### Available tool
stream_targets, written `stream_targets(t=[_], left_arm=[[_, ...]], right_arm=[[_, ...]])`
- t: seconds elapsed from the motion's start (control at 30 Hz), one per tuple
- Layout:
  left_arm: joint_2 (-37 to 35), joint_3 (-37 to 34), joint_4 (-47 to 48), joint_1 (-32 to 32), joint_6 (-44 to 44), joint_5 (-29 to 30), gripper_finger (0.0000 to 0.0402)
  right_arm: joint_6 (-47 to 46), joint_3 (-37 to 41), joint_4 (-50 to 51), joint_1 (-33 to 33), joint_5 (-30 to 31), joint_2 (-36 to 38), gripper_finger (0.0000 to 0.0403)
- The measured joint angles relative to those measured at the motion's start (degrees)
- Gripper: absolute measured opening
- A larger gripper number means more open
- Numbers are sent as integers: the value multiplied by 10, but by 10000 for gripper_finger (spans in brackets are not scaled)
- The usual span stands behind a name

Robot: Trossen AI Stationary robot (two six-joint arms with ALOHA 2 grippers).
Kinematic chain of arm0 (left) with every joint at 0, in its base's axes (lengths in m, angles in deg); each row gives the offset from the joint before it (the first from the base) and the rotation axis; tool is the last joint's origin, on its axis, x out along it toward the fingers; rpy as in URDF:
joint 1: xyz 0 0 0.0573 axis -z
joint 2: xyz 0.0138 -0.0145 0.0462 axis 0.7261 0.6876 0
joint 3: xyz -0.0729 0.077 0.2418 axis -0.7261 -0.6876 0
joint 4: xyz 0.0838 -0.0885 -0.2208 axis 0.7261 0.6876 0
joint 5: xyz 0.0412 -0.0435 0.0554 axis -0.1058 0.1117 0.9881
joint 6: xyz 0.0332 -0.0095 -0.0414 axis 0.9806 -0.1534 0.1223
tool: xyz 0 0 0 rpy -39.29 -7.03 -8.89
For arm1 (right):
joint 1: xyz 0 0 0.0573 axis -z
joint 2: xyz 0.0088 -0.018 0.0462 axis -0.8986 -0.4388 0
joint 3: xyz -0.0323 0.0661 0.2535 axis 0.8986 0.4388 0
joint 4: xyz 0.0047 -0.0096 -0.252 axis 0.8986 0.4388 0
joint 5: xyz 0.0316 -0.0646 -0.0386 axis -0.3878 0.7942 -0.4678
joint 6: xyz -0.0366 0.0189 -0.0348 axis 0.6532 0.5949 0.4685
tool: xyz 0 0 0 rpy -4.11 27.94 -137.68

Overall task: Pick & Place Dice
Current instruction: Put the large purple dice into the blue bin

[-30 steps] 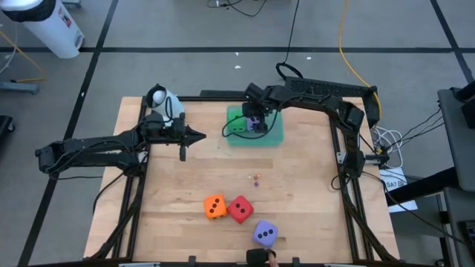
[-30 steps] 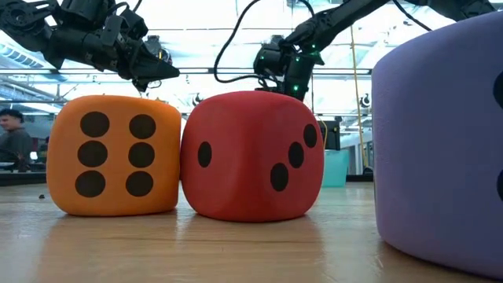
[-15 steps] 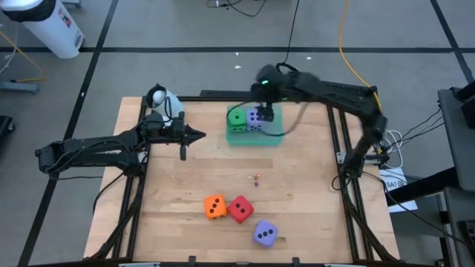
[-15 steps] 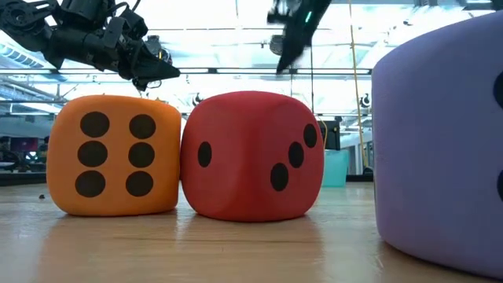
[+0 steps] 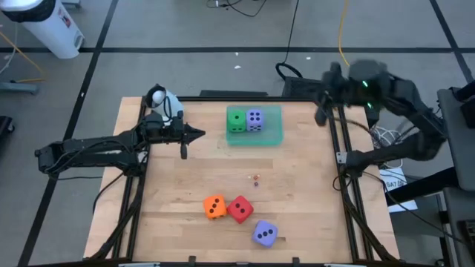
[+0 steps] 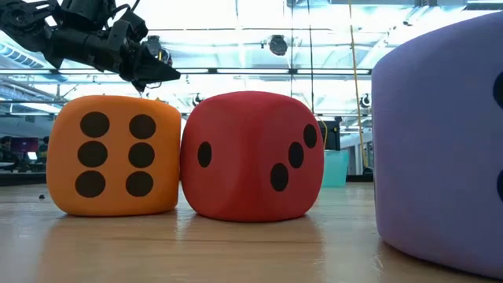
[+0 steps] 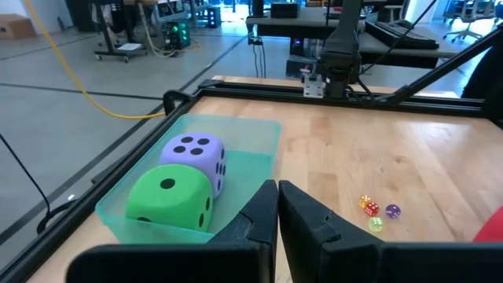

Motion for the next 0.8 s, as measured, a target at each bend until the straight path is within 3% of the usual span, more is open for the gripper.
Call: stream_targets(t=[0.27,0.47,0.6,0.7,0.8], left_arm=[[0,0,-1,0,-3,0,21],[0,0,-1,0,-17,0,21],[0,0,-1,0,-19,0,21],[0,0,-1,0,-20,0,21],[0,0,0,0,-20,0,21]], right_arm=[[-89,314,-170,-149,92,168,3],[-130,547,-388,-236,89,191,1],[-166,622,-463,-284,88,163,1],[-210,634,-473,-315,89,132,1],[-191,634,-493,-361,89,96,3]])
